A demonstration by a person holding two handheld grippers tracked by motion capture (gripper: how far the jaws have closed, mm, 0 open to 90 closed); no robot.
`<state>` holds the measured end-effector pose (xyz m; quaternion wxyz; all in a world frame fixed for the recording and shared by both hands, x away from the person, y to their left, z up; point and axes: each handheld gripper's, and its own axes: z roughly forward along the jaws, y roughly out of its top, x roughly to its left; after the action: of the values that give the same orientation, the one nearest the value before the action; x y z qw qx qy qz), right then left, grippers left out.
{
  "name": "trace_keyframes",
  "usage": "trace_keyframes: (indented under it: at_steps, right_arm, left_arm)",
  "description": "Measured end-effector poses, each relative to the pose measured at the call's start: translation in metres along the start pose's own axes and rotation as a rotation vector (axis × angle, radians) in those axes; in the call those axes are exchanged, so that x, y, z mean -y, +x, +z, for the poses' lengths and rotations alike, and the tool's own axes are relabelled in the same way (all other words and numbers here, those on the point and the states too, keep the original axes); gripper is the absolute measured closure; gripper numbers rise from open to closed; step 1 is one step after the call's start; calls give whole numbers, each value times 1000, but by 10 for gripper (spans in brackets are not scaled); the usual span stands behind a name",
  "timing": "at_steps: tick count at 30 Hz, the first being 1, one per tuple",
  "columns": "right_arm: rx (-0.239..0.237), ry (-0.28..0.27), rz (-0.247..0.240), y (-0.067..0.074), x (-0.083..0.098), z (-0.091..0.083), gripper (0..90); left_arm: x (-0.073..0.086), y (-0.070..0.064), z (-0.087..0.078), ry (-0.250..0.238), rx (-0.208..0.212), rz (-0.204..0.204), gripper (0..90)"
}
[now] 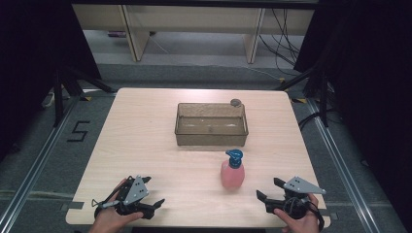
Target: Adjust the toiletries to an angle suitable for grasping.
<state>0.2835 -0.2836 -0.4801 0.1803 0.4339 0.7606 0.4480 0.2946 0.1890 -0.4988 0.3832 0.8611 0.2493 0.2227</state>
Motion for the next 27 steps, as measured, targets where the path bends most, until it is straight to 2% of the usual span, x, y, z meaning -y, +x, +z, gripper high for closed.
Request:
trace_keyframes:
  at_steps: [2, 5, 7, 8, 10, 13, 15, 16, 17, 19, 22, 24, 25, 27]
  right_arm:
    - [-3, 5, 17, 1, 0, 0, 189]
    - [-4, -20, -6, -1, -1, 1, 192]
    - [-6, -26, 21, 1, -1, 0, 194]
    - [-2, -36, -7, -1, -2, 0, 195]
    - [-17, -40, 3, 1, -2, 1, 196]
    - [-22, -56, -14, 1, -3, 3, 197]
    - [-24, -38, 16, 4, -4, 2, 197]
    - [-24, -38, 16, 4, -4, 2, 197]
    - [-14, -58, -22, 2, -4, 3, 197]
    - [-16, -49, -7, 4, -6, 3, 198]
    - [-41, -50, -23, 5, -9, 5, 211]
    - [-26, -56, -47, 4, -11, 5, 210]
    - [-33, -54, -18, 6, -11, 5, 210]
    - [-34, -57, -13, 7, -11, 5, 210]
  left_arm:
    - [0, 0, 0, -1, -5, 1, 149]
    - [0, 0, 0, 0, -4, 1, 149]
    - [0, 0, 0, -1, 7, -3, 149]
    - [0, 0, 0, -1, 7, -3, 149]
    - [0, 0, 0, -1, -4, 1, 149]
    - [0, 0, 0, -5, 3, -3, 149]
    - [0, 0, 0, 0, 8, 0, 149]
    - [0, 0, 0, 3, 15, -3, 149]
    - [0, 0, 0, 3, 14, -3, 149]
    - [0, 0, 0, 5, 12, -2, 149]
    - [0, -1, 0, 1, 14, -5, 149]
    - [0, 0, 0, 2, 15, -5, 149]
    - [0, 0, 0, 2, 15, -4, 149]
    - [0, -1, 1, -2, 14, -10, 149]
